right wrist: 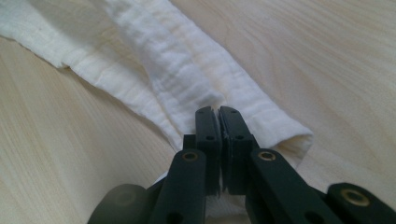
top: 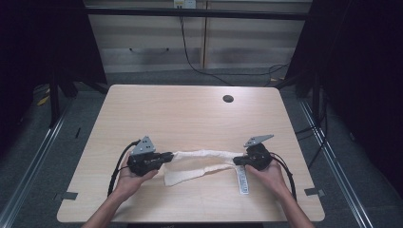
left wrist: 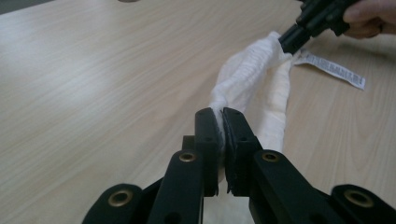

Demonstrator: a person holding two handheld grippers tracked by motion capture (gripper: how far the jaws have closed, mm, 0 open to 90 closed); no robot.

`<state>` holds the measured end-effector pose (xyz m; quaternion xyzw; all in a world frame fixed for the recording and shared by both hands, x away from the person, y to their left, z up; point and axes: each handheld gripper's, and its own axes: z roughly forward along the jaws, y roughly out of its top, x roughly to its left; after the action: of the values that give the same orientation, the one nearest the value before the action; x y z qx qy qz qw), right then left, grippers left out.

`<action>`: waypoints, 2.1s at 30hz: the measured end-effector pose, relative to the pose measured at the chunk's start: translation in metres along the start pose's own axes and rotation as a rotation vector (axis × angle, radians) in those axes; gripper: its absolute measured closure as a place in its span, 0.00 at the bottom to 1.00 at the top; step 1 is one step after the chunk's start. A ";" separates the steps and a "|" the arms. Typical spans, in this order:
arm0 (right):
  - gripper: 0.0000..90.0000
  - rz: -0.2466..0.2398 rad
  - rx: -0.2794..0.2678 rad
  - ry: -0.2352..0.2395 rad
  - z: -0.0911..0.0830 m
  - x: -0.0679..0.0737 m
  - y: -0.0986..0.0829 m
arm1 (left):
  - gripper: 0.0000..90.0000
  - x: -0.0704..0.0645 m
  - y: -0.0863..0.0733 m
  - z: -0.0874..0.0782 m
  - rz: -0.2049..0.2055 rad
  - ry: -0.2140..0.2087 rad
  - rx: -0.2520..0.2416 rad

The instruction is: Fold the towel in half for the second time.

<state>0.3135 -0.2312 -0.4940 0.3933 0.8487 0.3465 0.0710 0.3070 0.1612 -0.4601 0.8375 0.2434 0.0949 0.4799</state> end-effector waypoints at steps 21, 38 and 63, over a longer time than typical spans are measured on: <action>0.97 0.000 -0.002 0.001 0.000 0.000 0.000 | 0.95 -0.015 -0.038 0.010 0.060 -0.055 0.186; 0.98 -0.052 0.002 -0.100 -0.005 -0.001 0.007 | 0.95 0.014 -0.036 0.018 0.023 0.043 0.179; 0.89 0.013 -0.210 -0.004 -0.046 0.010 0.002 | 0.76 0.022 -0.020 0.004 -0.076 -0.017 0.042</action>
<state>0.2899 -0.2481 -0.4570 0.3898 0.8051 0.4329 0.1114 0.3211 0.1776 -0.4810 0.8383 0.2728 0.0644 0.4676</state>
